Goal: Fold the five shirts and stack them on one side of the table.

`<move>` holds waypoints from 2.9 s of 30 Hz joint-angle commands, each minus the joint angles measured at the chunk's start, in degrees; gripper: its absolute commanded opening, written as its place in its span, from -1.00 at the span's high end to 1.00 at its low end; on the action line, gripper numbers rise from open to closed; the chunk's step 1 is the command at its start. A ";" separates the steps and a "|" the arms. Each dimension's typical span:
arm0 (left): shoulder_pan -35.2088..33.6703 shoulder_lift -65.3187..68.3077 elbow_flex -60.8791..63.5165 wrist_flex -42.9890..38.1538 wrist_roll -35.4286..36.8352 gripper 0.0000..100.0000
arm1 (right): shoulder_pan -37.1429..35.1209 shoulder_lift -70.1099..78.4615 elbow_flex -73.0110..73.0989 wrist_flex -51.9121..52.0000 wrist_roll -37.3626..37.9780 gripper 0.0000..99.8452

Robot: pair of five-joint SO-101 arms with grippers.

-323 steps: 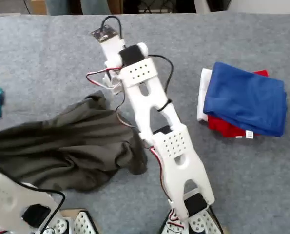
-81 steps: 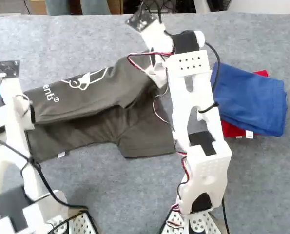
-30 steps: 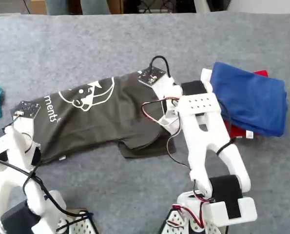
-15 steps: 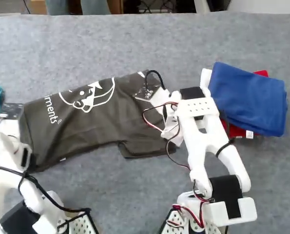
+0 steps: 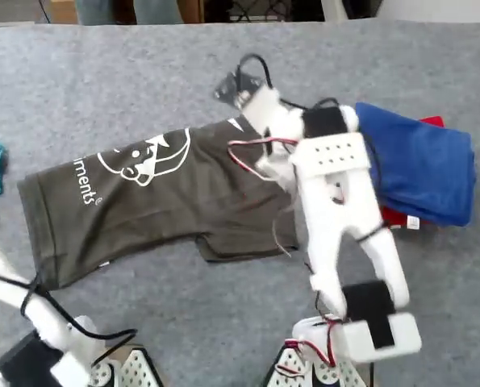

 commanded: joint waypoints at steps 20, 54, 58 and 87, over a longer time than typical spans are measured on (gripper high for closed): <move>12.00 47.03 -21.23 -23.56 11.25 0.94 | -2.81 67.38 -69.49 -11.96 -14.59 0.97; 7.96 19.69 -21.76 1.14 10.02 0.94 | 0.26 65.80 -98.77 21.71 -14.86 0.97; 8.22 12.75 -12.35 0.70 5.89 0.94 | 1.58 66.07 -98.86 20.04 -14.77 0.97; 7.52 -23.91 17.01 0.26 0.53 0.94 | 0.97 55.96 -94.46 21.98 -12.75 0.97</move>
